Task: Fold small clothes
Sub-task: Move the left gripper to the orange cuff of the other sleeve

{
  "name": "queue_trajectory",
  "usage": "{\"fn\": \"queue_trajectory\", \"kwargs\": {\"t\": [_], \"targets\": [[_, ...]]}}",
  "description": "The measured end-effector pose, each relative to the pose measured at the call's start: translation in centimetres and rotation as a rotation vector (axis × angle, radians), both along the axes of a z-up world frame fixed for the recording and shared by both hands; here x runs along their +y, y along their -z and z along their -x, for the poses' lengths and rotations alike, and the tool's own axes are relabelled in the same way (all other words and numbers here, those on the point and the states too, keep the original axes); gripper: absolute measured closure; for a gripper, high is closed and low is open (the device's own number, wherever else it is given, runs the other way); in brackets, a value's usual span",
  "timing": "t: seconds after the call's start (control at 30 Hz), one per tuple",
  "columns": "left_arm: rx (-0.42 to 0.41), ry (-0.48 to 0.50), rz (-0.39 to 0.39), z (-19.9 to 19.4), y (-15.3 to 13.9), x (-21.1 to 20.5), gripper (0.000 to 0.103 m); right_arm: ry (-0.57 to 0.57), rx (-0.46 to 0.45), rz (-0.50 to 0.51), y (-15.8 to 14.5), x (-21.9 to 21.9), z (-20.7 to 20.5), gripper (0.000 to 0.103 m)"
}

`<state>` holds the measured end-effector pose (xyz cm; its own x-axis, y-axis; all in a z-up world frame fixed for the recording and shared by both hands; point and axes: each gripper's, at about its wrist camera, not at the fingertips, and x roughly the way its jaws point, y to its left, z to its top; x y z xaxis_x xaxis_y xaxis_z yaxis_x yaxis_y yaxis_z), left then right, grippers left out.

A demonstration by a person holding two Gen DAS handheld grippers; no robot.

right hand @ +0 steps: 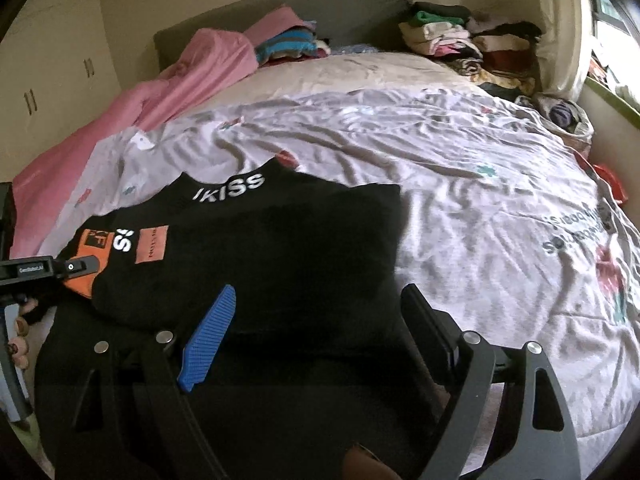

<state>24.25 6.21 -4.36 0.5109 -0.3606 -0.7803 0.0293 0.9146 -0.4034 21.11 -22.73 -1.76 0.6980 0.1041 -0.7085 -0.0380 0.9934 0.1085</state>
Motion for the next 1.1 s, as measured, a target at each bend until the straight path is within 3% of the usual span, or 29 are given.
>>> {"fn": "queue_trajectory", "kwargs": {"t": [0.13,0.33,0.47,0.57,0.63,0.73,0.87,0.97,1.1], "targets": [[-0.016,-0.045,-0.057,0.6,-0.4,1.1,0.093,-0.046,0.023,0.007,0.5,1.5,-0.9,0.019],[-0.075,-0.045,-0.043,1.6,-2.0,0.5,0.093,-0.085,0.063,0.01,1.6,3.1,-2.1,0.019],[-0.014,0.013,-0.061,0.9,0.0,-1.4,0.093,-0.057,0.111,0.008,3.0,2.6,-3.0,0.019],[0.038,-0.008,-0.058,0.6,2.4,-0.9,0.092,-0.026,0.154,0.018,4.3,2.0,-3.5,0.019],[0.038,-0.022,-0.02,0.8,2.6,-0.3,0.092,-0.023,0.161,0.012,4.8,1.8,-3.5,0.019],[0.029,-0.024,-0.029,1.3,2.1,-0.2,0.092,-0.023,0.144,0.029,4.4,2.2,-3.2,0.019],[-0.004,-0.025,-0.046,2.2,0.9,0.0,0.079,-0.045,0.097,0.005,3.1,2.6,-2.2,0.017],[-0.017,-0.033,-0.051,2.7,0.3,0.3,0.076,-0.057,0.077,0.0,2.2,3.1,-1.6,0.014],[-0.022,-0.034,-0.057,3.4,-0.2,0.6,0.06,-0.07,0.052,0.001,1.2,3.9,-0.9,0.008]]}}
